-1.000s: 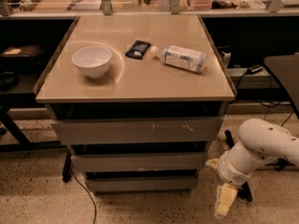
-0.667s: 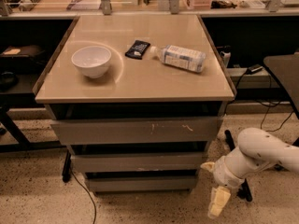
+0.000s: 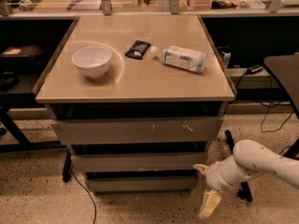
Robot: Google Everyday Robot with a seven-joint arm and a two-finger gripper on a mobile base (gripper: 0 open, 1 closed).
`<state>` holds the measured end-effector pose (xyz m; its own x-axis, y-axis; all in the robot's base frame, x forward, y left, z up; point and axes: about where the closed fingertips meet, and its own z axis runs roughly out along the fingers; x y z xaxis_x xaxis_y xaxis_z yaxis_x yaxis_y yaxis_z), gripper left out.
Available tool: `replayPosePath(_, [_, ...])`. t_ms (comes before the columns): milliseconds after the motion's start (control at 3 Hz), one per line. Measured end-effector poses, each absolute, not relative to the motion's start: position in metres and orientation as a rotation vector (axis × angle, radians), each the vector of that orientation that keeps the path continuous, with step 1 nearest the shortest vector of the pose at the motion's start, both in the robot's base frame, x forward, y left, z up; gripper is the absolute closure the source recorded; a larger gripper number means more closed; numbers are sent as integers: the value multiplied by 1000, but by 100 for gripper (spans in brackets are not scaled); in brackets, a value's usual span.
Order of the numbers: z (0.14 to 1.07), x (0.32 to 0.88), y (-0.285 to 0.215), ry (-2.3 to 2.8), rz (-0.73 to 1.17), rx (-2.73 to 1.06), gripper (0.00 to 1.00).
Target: Open bottom drawer
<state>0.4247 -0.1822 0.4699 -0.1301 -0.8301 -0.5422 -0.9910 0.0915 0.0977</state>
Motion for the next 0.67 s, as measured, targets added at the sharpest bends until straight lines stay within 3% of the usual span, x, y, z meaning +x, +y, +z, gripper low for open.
replayPosePath(667, [454,427,-177,2007,654,-1770,0])
